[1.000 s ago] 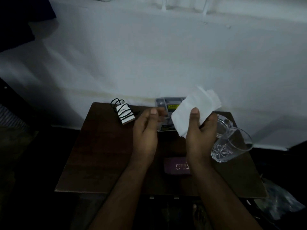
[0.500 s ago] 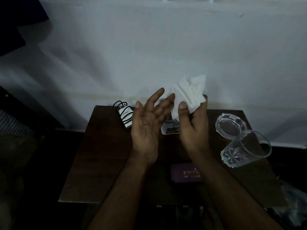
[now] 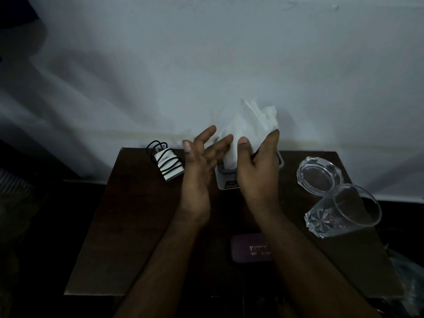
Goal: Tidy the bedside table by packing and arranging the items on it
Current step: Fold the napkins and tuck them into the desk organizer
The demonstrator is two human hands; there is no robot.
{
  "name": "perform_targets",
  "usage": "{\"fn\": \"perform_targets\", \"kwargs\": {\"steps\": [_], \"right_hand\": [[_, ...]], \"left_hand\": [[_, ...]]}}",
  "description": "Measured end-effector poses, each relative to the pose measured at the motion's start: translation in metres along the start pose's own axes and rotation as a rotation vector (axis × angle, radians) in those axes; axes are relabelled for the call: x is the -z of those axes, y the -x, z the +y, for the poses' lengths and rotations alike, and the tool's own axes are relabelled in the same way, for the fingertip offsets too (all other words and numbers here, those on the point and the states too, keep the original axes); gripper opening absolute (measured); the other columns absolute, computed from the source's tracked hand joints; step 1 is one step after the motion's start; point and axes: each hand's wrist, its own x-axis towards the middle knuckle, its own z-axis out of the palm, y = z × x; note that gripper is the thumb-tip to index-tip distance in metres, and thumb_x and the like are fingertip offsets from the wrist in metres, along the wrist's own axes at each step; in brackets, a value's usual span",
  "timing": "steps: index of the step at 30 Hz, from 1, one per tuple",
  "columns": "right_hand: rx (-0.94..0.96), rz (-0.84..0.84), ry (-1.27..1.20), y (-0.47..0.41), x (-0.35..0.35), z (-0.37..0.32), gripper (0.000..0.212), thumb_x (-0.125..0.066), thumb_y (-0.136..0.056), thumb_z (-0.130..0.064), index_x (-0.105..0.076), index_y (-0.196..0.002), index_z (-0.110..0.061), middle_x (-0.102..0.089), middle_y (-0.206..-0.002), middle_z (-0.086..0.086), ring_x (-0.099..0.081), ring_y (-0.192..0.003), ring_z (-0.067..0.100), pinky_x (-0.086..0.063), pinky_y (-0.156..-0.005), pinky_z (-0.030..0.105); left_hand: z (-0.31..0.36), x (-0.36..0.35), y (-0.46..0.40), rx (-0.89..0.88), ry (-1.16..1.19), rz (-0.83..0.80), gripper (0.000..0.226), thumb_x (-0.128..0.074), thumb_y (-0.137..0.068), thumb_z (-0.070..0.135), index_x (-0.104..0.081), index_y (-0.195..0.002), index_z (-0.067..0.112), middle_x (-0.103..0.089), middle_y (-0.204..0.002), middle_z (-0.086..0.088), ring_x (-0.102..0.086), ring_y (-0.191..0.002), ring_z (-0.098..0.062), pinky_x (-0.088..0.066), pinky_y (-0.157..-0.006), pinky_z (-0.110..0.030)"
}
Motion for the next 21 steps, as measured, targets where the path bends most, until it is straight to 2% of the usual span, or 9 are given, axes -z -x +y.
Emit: {"fn": "perform_targets", "kwargs": {"steps": [2, 3, 4, 6, 7, 11, 13, 17, 21], "right_hand": [[0.004, 0.039, 0.08, -0.001, 0.0, 0.002, 0.02, -0.055, -0.102, -0.015, -0.037, -0.11, -0.02, -0.059, -0.095, -0.008, -0.06, -0.083, 0.006, -0.055, -0.074, 0.022], [-0.003, 0.064, 0.105, -0.001, 0.0, 0.002, 0.02, -0.055, -0.101, -0.014, -0.037, -0.109, -0.017, -0.061, -0.097, -0.003, -0.061, -0.085, 0.009, -0.052, -0.072, 0.017], [-0.009, 0.089, 0.126, -0.001, 0.0, 0.002, 0.02, -0.056, -0.101, -0.014, -0.038, -0.108, -0.016, -0.064, -0.099, 0.001, -0.063, -0.087, 0.013, -0.051, -0.071, 0.015], [-0.003, 0.113, 0.167, 0.0, 0.0, 0.002, 0.019, -0.056, -0.1, -0.013, -0.037, -0.104, -0.014, -0.064, -0.094, 0.006, -0.064, -0.083, 0.017, -0.052, -0.069, 0.024], [0.008, 0.105, 0.18, 0.001, -0.001, 0.002, 0.019, -0.056, -0.1, -0.012, -0.037, -0.102, -0.014, -0.062, -0.091, 0.006, -0.062, -0.08, 0.017, -0.05, -0.067, 0.026], [0.086, 0.016, 0.235, 0.007, -0.005, 0.002, 0.021, -0.056, -0.099, -0.014, -0.036, -0.1, -0.02, -0.049, -0.083, -0.009, -0.053, -0.077, 0.012, -0.04, -0.066, 0.024], [0.131, -0.015, 0.303, 0.009, -0.007, 0.003, 0.021, -0.056, -0.098, -0.016, -0.036, -0.099, -0.022, -0.043, -0.08, -0.013, -0.052, -0.076, 0.014, -0.042, -0.066, 0.031], [0.159, -0.057, 0.416, 0.009, -0.006, 0.01, 0.017, -0.056, -0.095, -0.023, -0.044, -0.102, -0.013, -0.054, -0.087, 0.001, -0.06, -0.083, 0.029, -0.051, -0.072, 0.051], [0.167, -0.152, 0.458, 0.011, -0.007, 0.017, 0.018, -0.057, -0.097, -0.03, -0.048, -0.106, -0.018, -0.065, -0.099, 0.004, -0.063, -0.094, 0.032, -0.051, -0.079, 0.055]], "left_hand": [[-0.004, -0.005, 0.0, -0.02, -0.058, 0.047, 0.076, -0.02, -0.096, 0.067, -0.047, -0.147, 0.018, -0.068, -0.134, -0.01, -0.058, -0.134, -0.014, -0.05, -0.102, -0.019], [-0.005, -0.008, 0.002, -0.041, -0.102, 0.072, 0.075, -0.025, -0.095, 0.07, -0.048, -0.146, 0.02, -0.07, -0.131, -0.009, -0.061, -0.13, -0.011, -0.05, -0.103, -0.021], [-0.006, -0.011, 0.004, -0.06, -0.138, 0.088, 0.074, -0.029, -0.094, 0.073, -0.049, -0.144, 0.022, -0.071, -0.13, -0.008, -0.062, -0.128, -0.01, -0.049, -0.107, -0.028], [-0.009, -0.014, 0.006, -0.072, -0.173, 0.107, 0.068, -0.031, -0.093, 0.071, -0.051, -0.141, 0.028, -0.073, -0.126, -0.003, -0.062, -0.128, -0.011, -0.045, -0.113, -0.044], [-0.01, -0.014, 0.006, -0.078, -0.182, 0.115, 0.066, -0.029, -0.092, 0.069, -0.052, -0.14, 0.029, -0.073, -0.125, -0.002, -0.062, -0.128, -0.011, -0.044, -0.113, -0.046], [-0.01, -0.012, 0.002, -0.091, -0.188, 0.194, 0.073, -0.025, -0.092, 0.069, -0.054, -0.139, 0.023, -0.073, -0.122, -0.007, -0.066, -0.12, -0.011, -0.047, -0.103, -0.025], [-0.01, -0.008, 0.0, -0.075, -0.183, 0.254, 0.071, -0.02, -0.096, 0.066, -0.057, -0.136, 0.02, -0.074, -0.118, -0.007, -0.068, -0.116, -0.014, -0.048, -0.102, -0.028], [-0.01, -0.004, -0.004, -0.046, -0.167, 0.309, 0.07, -0.019, -0.096, 0.063, -0.061, -0.131, 0.019, -0.075, -0.115, -0.008, -0.069, -0.114, -0.021, -0.048, -0.108, -0.047], [-0.01, -0.008, -0.004, -0.035, -0.146, 0.32, 0.071, -0.022, -0.09, 0.073, -0.066, -0.121, 0.027, -0.075, -0.116, -0.005, -0.069, -0.113, -0.02, -0.048, -0.108, -0.048]]}}
